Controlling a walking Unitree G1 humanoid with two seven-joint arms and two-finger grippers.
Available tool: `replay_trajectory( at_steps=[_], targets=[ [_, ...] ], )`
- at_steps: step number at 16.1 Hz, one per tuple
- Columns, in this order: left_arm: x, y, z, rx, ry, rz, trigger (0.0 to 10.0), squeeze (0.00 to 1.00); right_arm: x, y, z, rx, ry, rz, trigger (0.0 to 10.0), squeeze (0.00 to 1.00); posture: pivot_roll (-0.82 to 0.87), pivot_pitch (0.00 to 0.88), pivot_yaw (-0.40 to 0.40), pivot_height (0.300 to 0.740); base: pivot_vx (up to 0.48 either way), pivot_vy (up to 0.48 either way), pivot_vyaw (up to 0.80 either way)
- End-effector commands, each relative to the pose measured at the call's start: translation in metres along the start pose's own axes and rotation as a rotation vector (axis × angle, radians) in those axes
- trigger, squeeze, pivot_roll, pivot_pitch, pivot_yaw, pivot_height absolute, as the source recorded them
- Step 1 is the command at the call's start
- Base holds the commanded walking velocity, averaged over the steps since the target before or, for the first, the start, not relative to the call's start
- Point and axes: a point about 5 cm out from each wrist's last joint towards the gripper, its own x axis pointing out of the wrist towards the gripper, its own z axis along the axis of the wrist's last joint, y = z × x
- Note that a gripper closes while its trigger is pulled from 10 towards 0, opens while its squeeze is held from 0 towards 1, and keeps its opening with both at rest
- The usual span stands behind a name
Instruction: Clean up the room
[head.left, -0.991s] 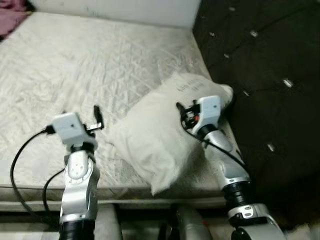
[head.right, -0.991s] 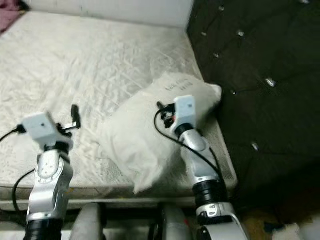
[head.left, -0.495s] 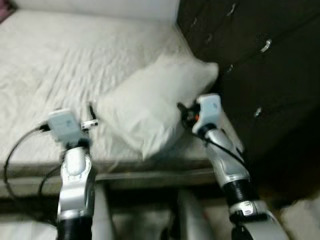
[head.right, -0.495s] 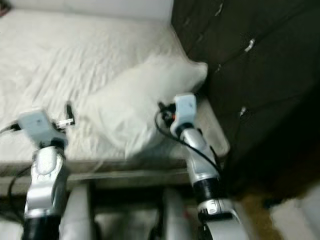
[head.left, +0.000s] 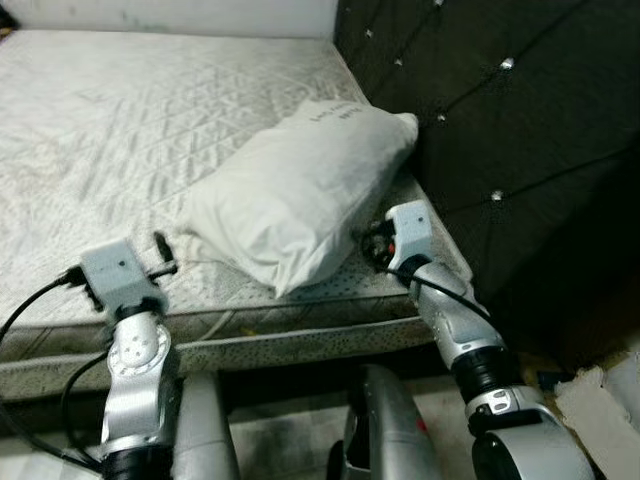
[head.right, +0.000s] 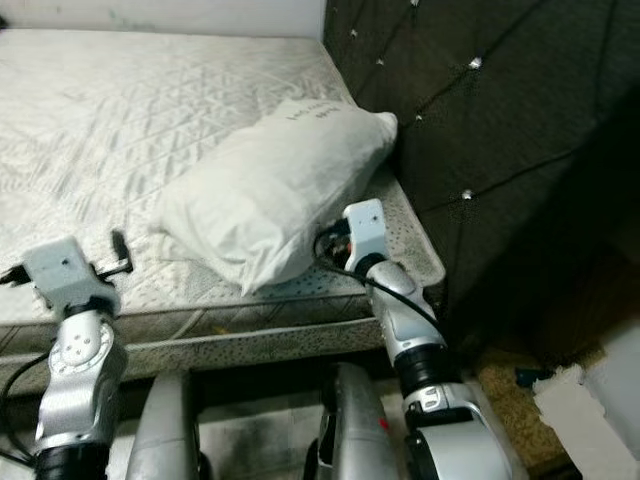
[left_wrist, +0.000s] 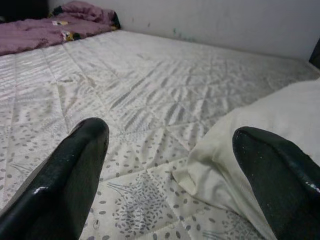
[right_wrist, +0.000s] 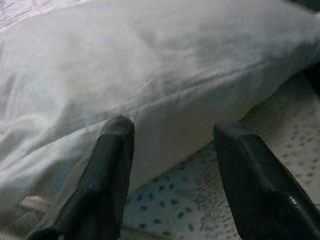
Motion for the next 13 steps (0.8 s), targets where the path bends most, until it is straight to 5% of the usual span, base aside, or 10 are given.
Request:
replay_trajectory(
  at_steps=[1,7,8,9,13],
  targets=[
    [-0.001,0.0,0.002,-0.002,0.0,0.002,10.0,0.0,0.003,0.004,0.004,0.005,0.012,0.039,10.0,1.0,0.0,0.049,-0.104,0.571,0.0,0.0,0.0],
    [-0.007,0.0,0.003,-0.011,0.016,-0.024,10.0,0.0,0.006,0.018,-0.001,0.039,0.101,0.13,10.0,1.0,0.02,0.067,-0.09,0.571,0.0,0.0,0.0],
    [-0.009,0.001,0.003,-0.008,0.024,-0.042,10.0,0.0,0.008,0.022,0.001,0.04,0.142,0.199,10.0,0.07,0.04,0.076,-0.074,0.571,0.0,0.0,0.0],
    [-0.01,0.002,0.004,-0.004,0.026,-0.053,10.0,0.0,0.009,0.024,0.001,0.036,0.172,0.237,10.0,0.0,0.04,0.078,-0.069,0.571,0.0,0.0,0.0],
    [-0.014,0.005,0.002,0.007,0.056,-0.092,10.0,0.0,0.003,0.026,0.007,0.041,0.225,0.376,10.0,0.0,0.05,0.082,-0.051,0.571,0.0,0.0,0.0]
  ],
)
